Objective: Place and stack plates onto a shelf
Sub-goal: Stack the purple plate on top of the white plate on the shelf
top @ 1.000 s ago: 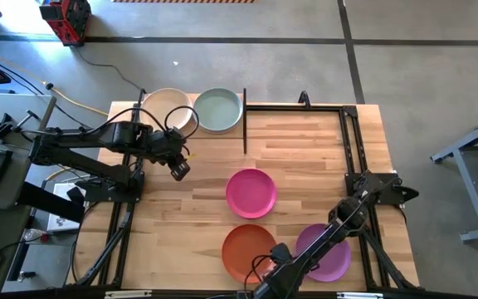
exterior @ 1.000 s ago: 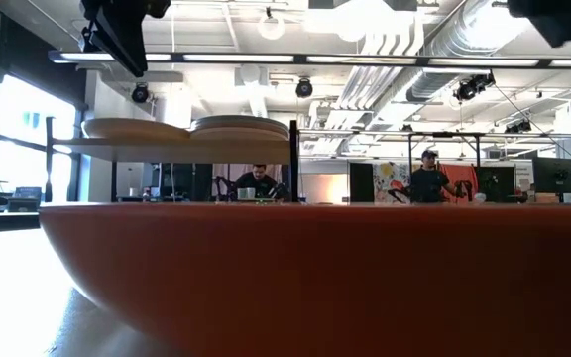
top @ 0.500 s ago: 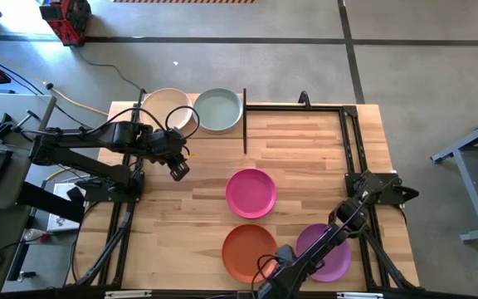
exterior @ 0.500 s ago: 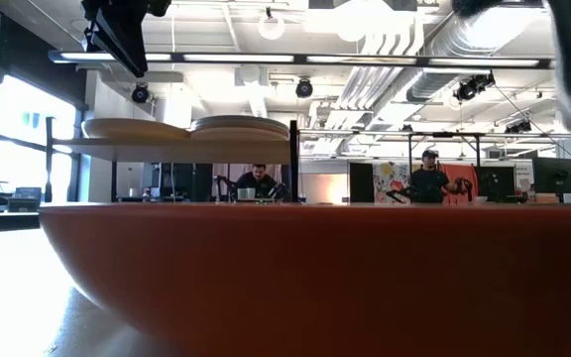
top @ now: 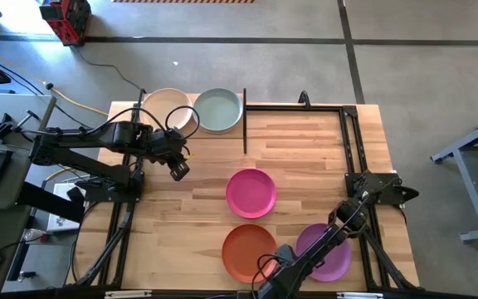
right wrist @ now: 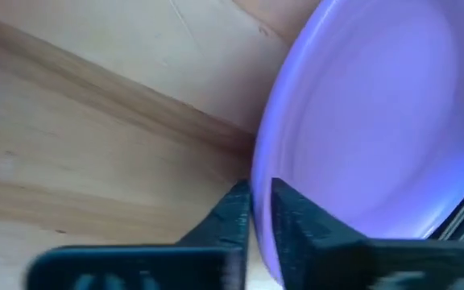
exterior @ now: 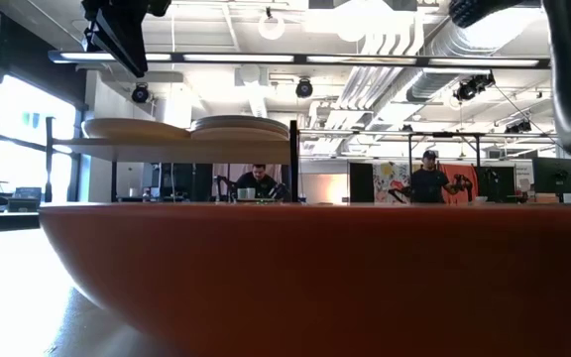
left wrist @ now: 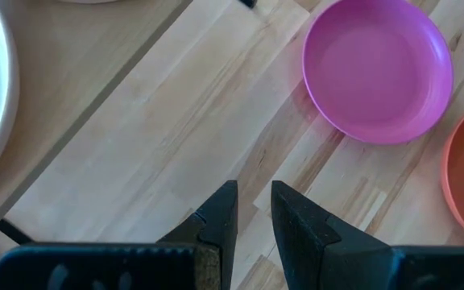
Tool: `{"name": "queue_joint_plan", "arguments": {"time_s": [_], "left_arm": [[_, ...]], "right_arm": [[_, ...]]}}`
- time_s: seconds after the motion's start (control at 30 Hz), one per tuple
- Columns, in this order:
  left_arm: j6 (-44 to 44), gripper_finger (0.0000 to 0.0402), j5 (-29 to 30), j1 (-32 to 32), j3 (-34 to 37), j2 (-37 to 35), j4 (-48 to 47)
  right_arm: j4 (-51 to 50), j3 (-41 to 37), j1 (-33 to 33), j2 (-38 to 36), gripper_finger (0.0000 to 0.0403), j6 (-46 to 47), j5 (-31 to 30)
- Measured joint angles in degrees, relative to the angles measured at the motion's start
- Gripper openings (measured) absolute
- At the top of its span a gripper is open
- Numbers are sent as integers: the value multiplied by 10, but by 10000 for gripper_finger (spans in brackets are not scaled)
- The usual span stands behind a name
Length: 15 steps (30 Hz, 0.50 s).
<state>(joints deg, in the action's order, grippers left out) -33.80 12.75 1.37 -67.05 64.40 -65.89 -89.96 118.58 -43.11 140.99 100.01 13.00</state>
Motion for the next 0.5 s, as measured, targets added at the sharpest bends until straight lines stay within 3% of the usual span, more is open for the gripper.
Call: {"name": "queue_joint_plan", "arguments": {"time_s": [0.1,0.5], "left_arm": [[0,65,0,0,0,0,0],[0,65,0,0,0,0,0]], "right_arm": [[0,0,0,0,6,0,6],[0,2,0,-40,1,19,-12]]}}
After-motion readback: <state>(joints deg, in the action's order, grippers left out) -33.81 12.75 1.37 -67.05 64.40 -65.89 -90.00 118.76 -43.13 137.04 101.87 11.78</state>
